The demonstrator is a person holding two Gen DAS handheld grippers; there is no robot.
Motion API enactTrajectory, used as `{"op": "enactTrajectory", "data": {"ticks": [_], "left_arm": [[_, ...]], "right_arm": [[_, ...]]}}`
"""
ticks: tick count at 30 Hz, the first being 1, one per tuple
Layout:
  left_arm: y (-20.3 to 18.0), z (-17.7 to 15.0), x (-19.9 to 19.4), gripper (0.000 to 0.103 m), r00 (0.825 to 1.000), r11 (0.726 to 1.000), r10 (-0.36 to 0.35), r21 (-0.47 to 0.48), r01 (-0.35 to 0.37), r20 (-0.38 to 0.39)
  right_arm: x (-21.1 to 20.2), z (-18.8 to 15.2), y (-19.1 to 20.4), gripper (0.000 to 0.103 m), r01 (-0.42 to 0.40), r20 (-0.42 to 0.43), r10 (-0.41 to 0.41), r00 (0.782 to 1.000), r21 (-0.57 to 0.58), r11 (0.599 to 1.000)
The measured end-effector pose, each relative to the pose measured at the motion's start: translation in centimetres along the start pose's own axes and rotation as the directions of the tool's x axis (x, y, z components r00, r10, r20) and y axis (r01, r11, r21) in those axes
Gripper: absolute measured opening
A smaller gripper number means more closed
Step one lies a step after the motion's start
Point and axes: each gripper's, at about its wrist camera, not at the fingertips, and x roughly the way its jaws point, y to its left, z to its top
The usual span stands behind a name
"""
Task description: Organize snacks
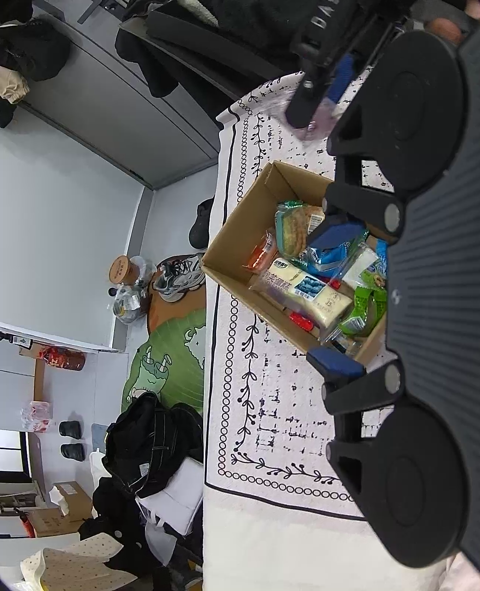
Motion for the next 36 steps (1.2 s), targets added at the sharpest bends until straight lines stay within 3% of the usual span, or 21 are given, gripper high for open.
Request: {"op": "enactTrajectory", "data": {"ticks": [2,9,16,25,32,36], "left_arm": [[0.1,0.1,0.0,0.06,1.0,1.0,0.0,-0.003,0.0,-0.002],[-0.1,-0.1,0.0,0.071,1.0,1.0,0.003,0.004,-0.003,-0.002],[-1.3,-0.5,0.0,0.073,1.0,0.999,-0.01,0.033,0.011,-0.025],[-3.3,-1.5,-0.9,0.077,0.999,0.997,-0.018,0.072,0.02,-0.026],[-4.1,-2.3,-2.5,0.083,1.0,0.993,-0.018,0.114,0.02,-0.013],[-4.4,-2.9,-3.7,0.094,1.0,0.989,-0.026,0.146,0.025,0.008]], "right_arm": [[-0.2,0.0,-0.1,0.058,-0.002,0.006,0.002,1.0,0.005,1.0],[-0.8,-0.3,-2.0,0.059,0.064,-0.011,-0.064,0.998,0.024,0.998],[-2.2,-1.0,-3.4,0.061,0.116,-0.015,-0.116,0.993,0.031,0.993],[-4.8,-1.5,-5.3,0.07,0.166,0.002,-0.167,0.986,0.045,0.985],[-6.9,-2.1,-5.6,0.09,0.205,0.04,-0.207,0.978,0.038,0.978],[-8.1,-2.5,-5.5,0.099,0.22,0.057,-0.221,0.974,0.024,0.975]]}}
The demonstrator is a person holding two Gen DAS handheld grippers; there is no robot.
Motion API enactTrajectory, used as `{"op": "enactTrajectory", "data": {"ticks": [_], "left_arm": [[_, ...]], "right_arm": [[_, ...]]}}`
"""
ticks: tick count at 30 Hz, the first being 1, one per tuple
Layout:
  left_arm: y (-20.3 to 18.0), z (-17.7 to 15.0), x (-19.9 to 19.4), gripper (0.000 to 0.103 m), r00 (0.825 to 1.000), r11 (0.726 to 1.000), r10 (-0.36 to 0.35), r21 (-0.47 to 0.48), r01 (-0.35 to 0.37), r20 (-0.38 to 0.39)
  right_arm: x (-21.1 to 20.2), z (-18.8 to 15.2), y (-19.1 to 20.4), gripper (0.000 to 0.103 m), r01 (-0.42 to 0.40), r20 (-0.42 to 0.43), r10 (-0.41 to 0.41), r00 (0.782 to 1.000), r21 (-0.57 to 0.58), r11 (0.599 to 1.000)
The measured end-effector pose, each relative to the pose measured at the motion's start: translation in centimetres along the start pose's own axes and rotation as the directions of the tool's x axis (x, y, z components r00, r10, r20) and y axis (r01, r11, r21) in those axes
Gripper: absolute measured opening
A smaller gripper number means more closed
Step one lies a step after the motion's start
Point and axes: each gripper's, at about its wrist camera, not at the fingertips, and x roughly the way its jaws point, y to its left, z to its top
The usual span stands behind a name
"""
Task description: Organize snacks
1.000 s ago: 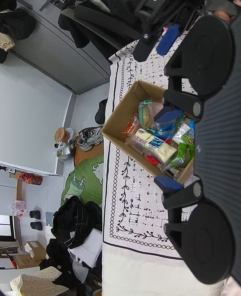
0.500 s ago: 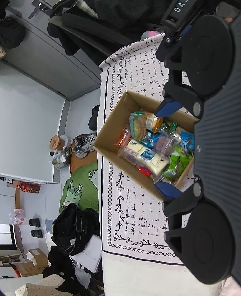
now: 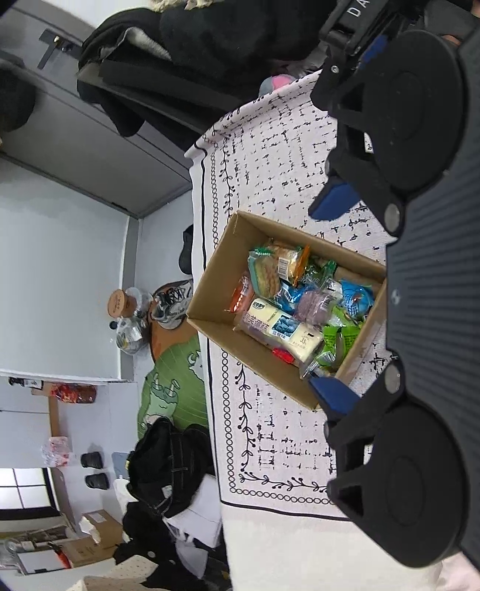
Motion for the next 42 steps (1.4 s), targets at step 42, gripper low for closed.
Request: {"op": "enactTrajectory", "data": {"ticks": [42], "left_arm": [[1.2,-7.9,-15.4,0.103,0.975,0.977,-0.074,0.209,0.029,0.209]], "right_arm": [[-15.6,-6.9,1.5,0.103,0.103,0.163,-0.066,0.984,-0.233,0.967]]}}
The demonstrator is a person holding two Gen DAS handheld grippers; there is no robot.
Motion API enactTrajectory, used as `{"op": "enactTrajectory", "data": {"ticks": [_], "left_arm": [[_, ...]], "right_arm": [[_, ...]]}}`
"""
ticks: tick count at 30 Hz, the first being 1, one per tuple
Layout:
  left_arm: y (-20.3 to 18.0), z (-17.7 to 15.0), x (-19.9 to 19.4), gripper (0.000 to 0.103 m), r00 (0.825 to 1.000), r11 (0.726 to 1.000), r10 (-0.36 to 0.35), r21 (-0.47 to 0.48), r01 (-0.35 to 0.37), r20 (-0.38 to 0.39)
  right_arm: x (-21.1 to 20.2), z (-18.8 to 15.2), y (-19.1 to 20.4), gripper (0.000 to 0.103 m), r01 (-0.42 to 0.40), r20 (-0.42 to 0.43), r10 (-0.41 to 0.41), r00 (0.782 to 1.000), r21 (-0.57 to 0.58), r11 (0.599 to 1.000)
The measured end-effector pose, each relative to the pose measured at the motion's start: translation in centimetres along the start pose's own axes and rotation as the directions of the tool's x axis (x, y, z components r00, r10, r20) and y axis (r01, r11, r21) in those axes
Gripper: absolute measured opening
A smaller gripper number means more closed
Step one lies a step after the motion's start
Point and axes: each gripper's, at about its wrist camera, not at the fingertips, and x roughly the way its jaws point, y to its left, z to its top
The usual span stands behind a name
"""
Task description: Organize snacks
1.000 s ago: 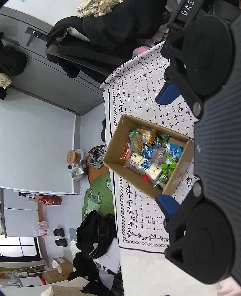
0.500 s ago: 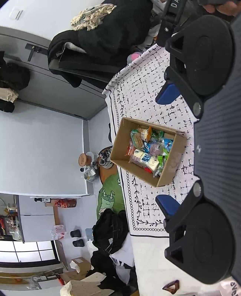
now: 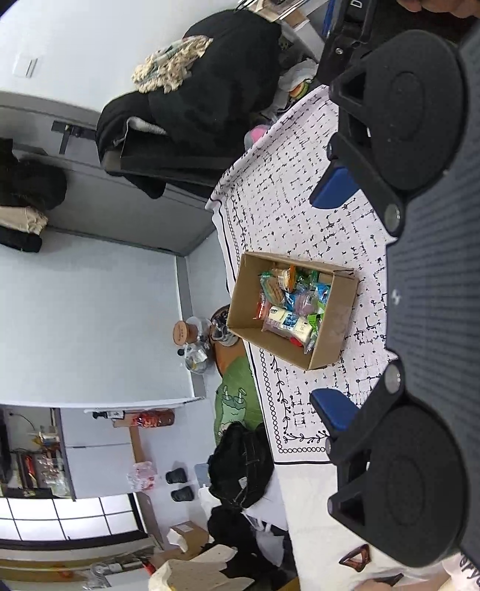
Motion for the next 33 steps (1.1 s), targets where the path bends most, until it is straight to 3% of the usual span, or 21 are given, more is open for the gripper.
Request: {"op": "enactTrajectory", "data": {"ticks": [11,33], "left_arm": [[-0.5,-1.5,-3.6,0.103,0.999,0.999,0.01,0.047,-0.012,0.054],[-0.3,-2.1,-4.6,0.103,0.997,0.999,0.006,0.05,-0.01,0.074]], "right_arm": [[-1.6,-1.4,0.2,0.103,-0.001,0.01,0.001,1.0,-0.021,1.0],[-2.4,-1.6,1.1,0.103,-0.02,0.022,0.021,1.0,-0.053,0.998]]}}
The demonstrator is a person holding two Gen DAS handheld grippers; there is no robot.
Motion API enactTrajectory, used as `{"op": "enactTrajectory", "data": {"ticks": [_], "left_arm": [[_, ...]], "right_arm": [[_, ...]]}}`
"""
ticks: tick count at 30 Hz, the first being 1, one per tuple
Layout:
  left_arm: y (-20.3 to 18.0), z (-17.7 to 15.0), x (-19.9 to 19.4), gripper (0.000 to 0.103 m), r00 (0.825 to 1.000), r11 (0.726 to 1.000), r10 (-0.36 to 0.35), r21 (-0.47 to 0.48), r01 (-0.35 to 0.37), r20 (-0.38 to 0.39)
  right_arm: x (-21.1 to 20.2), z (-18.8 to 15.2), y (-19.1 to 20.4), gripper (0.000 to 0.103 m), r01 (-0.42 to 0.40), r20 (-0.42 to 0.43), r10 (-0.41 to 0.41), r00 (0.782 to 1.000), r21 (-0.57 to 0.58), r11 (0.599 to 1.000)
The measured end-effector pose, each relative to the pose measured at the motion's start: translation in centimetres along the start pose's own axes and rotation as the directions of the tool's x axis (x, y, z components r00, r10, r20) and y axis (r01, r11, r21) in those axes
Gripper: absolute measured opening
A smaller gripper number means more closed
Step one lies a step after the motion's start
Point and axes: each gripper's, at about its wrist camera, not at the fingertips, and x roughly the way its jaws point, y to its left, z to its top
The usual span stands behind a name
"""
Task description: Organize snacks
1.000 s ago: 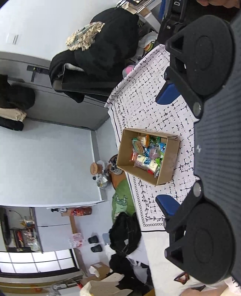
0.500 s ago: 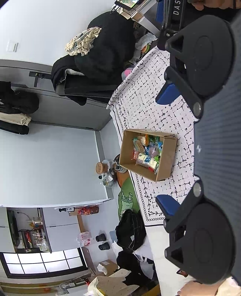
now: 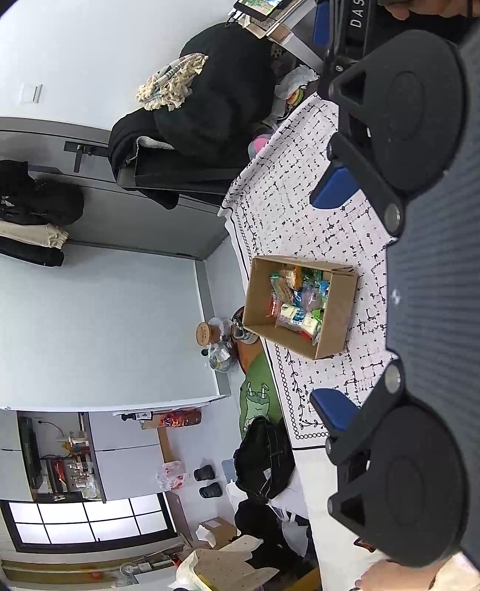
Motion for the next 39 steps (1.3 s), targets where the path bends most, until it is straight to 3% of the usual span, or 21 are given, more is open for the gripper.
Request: {"op": "enactTrajectory", "data": {"ticks": [39], "left_arm": [[0.0,-0.98,-0.11,0.103,1.0,1.0,-0.019,0.024,0.02,-0.025]], "right_arm": [[-0.16,0.0,0.67,0.103,0.012,-0.01,-0.012,1.0,-0.035,0.999]]}}
